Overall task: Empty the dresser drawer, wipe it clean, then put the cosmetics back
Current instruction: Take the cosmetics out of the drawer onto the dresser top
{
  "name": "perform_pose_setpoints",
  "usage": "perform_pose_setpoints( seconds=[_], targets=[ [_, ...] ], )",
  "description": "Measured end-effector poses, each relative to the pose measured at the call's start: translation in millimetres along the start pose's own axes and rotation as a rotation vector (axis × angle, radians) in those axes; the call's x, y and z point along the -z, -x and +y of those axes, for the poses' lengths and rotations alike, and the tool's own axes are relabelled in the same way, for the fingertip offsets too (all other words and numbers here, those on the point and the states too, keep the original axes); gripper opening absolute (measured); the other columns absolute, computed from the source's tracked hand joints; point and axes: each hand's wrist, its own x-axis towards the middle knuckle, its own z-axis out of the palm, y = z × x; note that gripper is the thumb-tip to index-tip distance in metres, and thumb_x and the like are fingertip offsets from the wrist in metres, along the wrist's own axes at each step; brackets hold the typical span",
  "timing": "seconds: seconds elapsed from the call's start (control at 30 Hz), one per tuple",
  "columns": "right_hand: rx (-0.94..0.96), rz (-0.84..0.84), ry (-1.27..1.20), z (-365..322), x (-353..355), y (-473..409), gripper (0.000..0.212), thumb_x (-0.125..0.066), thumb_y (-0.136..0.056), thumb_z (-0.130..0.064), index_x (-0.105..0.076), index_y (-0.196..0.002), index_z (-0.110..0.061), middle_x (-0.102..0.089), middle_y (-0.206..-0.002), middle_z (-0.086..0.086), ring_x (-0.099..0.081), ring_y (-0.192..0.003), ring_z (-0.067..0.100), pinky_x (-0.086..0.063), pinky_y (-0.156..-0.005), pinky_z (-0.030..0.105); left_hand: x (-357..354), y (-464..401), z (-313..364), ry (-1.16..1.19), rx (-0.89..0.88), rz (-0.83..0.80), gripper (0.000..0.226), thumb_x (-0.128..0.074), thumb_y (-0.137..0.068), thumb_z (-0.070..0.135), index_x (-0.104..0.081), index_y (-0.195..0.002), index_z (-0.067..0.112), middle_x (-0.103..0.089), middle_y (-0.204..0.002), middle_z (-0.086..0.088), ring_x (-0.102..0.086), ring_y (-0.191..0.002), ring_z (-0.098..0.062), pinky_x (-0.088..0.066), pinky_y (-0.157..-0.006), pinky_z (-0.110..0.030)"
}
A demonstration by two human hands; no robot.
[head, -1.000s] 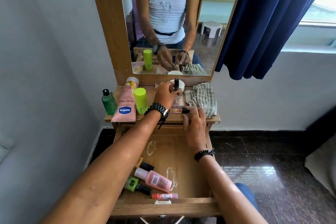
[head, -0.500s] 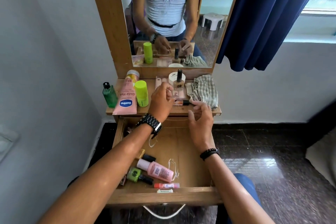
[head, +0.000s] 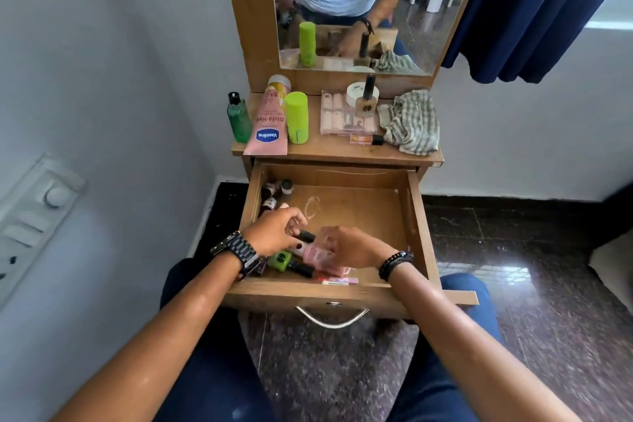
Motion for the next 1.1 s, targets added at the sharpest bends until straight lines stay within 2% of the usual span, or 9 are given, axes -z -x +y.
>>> perform_pose_setpoints(
  seconds=[0.17, 0.37, 0.5, 0.57, 0.63, 0.7, 0.77, 0.93, 1.1],
  targets=[
    [0.002, 0.016, 0.161, 1, -6, -1, 0.042, -0.073, -0.08, -0.03, -0.057, -0.115, -0.013, -0.062, -0.112, 0.005, -0.052, -0.087, 0.015, -0.038, -0.068, 0.022, -2, 4, -4, 0.022, 0.043, -0.013, 0.036, -0.067, -0.08, 0.004, -0.057, -0.112, 0.016, -0.061, -0.1, 0.0, -0.056, -0.086, -0.011, -0.044, -0.07, -0.013],
    [-0.122, 0.138, -0.039, 7, 5, 3, 0.033, -0.077, -0.075, -0.028, -0.06, -0.1, -0.013, -0.062, -0.096, -0.001, -0.055, -0.078, 0.011, -0.039, -0.055, 0.015, 1, 11, 1, 0.03, 0.058, 0.155, 0.052, -0.069, -0.08, 0.015, -0.046, -0.127, 0.019, -0.055, -0.119, -0.002, -0.058, -0.097, -0.013, -0.05, -0.084, -0.027],
    [-0.093, 0.216, -0.438, 7, 17, 11, 0.027, -0.075, -0.079, -0.022, -0.062, -0.098, -0.008, -0.064, -0.09, 0.001, -0.06, -0.075, 0.01, -0.048, -0.065, 0.019, 9, 16, 7, 0.385, 0.114, 0.153, 0.064, -0.065, -0.085, 0.021, -0.032, -0.139, 0.016, -0.049, -0.125, -0.006, -0.06, -0.102, -0.018, -0.052, -0.083, -0.028],
    [-0.042, 0.23, -0.563, 0, 19, 12, 0.03, -0.076, -0.077, -0.02, -0.059, -0.099, -0.01, -0.062, -0.089, 0.0, -0.059, -0.075, 0.009, -0.048, -0.067, 0.021, 12, 18, 12, 0.629, 0.136, 0.111, 0.066, -0.064, -0.085, 0.021, -0.029, -0.141, 0.012, -0.049, -0.128, -0.013, -0.059, -0.108, -0.023, -0.052, -0.09, -0.035],
    [0.048, 0.23, -0.579, -9, 19, 10, 0.031, -0.077, -0.076, -0.018, -0.059, -0.1, -0.011, -0.062, -0.09, 0.0, -0.058, -0.078, 0.01, -0.049, -0.071, 0.024, 14, 21, 15, 0.766, 0.156, 0.082, 0.062, -0.064, -0.085, 0.02, -0.033, -0.138, 0.009, -0.051, -0.127, -0.015, -0.059, -0.111, -0.025, -0.053, -0.09, -0.04],
    [0.134, 0.19, -0.592, -19, 17, 7, 0.028, -0.075, -0.077, -0.011, -0.059, -0.1, -0.012, -0.063, -0.093, 0.002, -0.059, -0.084, 0.015, -0.05, -0.079, 0.031, 13, 23, 16, 0.76, 0.163, 0.111, 0.051, -0.063, -0.085, 0.019, -0.041, -0.13, 0.008, -0.056, -0.12, -0.012, -0.061, -0.106, -0.025, -0.055, -0.085, -0.043],
    [0.174, 0.146, -0.605, -24, 16, 1, 0.025, -0.071, -0.079, -0.003, -0.059, -0.099, -0.013, -0.063, -0.094, 0.003, -0.061, -0.087, 0.016, -0.052, -0.082, 0.031, 12, 24, 14, 0.713, 0.178, 0.176, 0.037, -0.062, -0.086, 0.02, -0.047, -0.12, 0.012, -0.059, -0.116, -0.011, -0.062, -0.104, -0.026, -0.053, -0.088, -0.05],
    [0.025, 0.308, -0.131, -19, 9, -18, 0.033, -0.068, -0.081, -0.005, -0.061, -0.113, -0.009, -0.061, -0.113, 0.005, -0.055, -0.098, 0.015, -0.04, -0.08, 0.02, 17, 31, 1, 0.721, 0.203, 0.247, 0.024, -0.058, -0.09, 0.017, -0.044, -0.11, 0.021, -0.057, -0.116, -0.008, -0.058, -0.107, -0.026, -0.05, -0.091, -0.051],
    [-0.067, 0.23, 0.103, -18, -2, -31, 0.034, -0.063, -0.086, -0.008, -0.056, -0.119, -0.006, -0.061, -0.117, 0.013, -0.059, -0.104, 0.026, -0.044, -0.077, 0.025, 18, 34, -4, 0.767, 0.217, 0.281, 0.032, -0.057, -0.09, 0.018, -0.043, -0.119, 0.022, -0.056, -0.114, -0.003, -0.058, -0.109, -0.025, -0.048, -0.091, -0.056]
  ],
)
